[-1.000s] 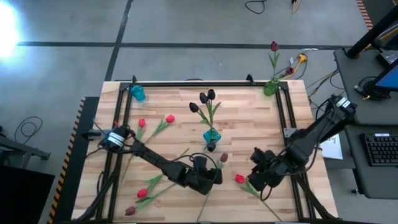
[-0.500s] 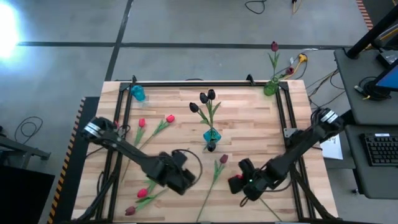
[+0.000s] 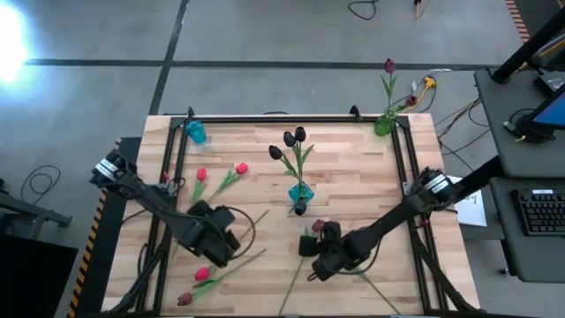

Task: Sort flowers into vase by color
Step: Put the dark red flower into the green vase

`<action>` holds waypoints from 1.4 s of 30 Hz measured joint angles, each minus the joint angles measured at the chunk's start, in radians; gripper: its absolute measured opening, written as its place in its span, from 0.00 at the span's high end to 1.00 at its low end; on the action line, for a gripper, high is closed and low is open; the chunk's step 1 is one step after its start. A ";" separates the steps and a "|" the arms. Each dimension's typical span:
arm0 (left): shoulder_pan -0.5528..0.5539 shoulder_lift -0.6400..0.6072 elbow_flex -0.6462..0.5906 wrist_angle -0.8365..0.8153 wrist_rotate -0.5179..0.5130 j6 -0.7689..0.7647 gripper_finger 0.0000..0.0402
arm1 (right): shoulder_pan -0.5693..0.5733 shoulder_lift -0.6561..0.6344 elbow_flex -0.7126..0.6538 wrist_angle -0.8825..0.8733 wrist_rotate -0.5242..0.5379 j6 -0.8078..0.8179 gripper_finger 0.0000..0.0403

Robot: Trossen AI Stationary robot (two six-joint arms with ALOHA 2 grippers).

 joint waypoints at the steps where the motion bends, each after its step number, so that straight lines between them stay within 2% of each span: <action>1: -0.010 -0.011 -0.027 0.001 0.011 -0.016 0.43 | -0.002 0.012 0.000 0.001 -0.005 0.022 0.51; 4: -0.043 -0.039 -0.085 0.007 0.023 -0.053 0.43 | -0.009 0.033 -0.004 0.018 -0.011 0.071 0.51; 9: -0.083 -0.080 -0.146 0.015 0.045 -0.053 0.43 | -0.033 0.047 -0.003 0.120 -0.016 0.043 0.51; 14: -0.106 -0.171 -0.211 0.016 0.057 -0.052 0.49 | -0.048 0.048 -0.005 0.108 -0.031 0.029 0.54; 18: -0.105 -0.243 -0.262 0.041 0.048 -0.069 0.56 | -0.053 0.050 -0.016 0.107 -0.045 0.071 0.64; 22: -0.110 -0.291 -0.298 0.084 0.017 -0.114 0.62 | -0.053 0.059 -0.024 0.104 -0.051 0.081 0.79; 26: -0.145 -0.315 -0.309 0.125 0.013 -0.018 0.69 | -0.046 0.038 -0.027 0.068 -0.051 0.043 0.94; 29: -0.204 -0.329 -0.300 0.148 0.015 0.072 0.74 | -0.029 -0.030 -0.031 -0.054 -0.013 0.039 0.96; 32: -0.257 -0.353 -0.269 0.157 0.014 0.080 0.78 | -0.016 -0.142 -0.026 -0.217 -0.021 0.036 0.97; 34: -0.281 -0.371 -0.246 0.160 -0.012 0.092 0.80 | -0.012 -0.215 -0.028 -0.346 -0.022 0.033 0.97; 37: -0.290 -0.409 -0.217 0.180 -0.057 0.158 0.81 | -0.017 -0.337 -0.028 -0.448 -0.018 -0.018 0.97; 40: -0.288 -0.452 -0.213 0.305 -0.076 0.287 0.81 | -0.021 -0.462 -0.027 -0.518 0.016 -0.077 0.97; 42: -0.288 -0.478 -0.221 0.482 -0.075 0.413 0.81 | -0.019 -0.542 -0.027 -0.579 0.066 -0.109 0.97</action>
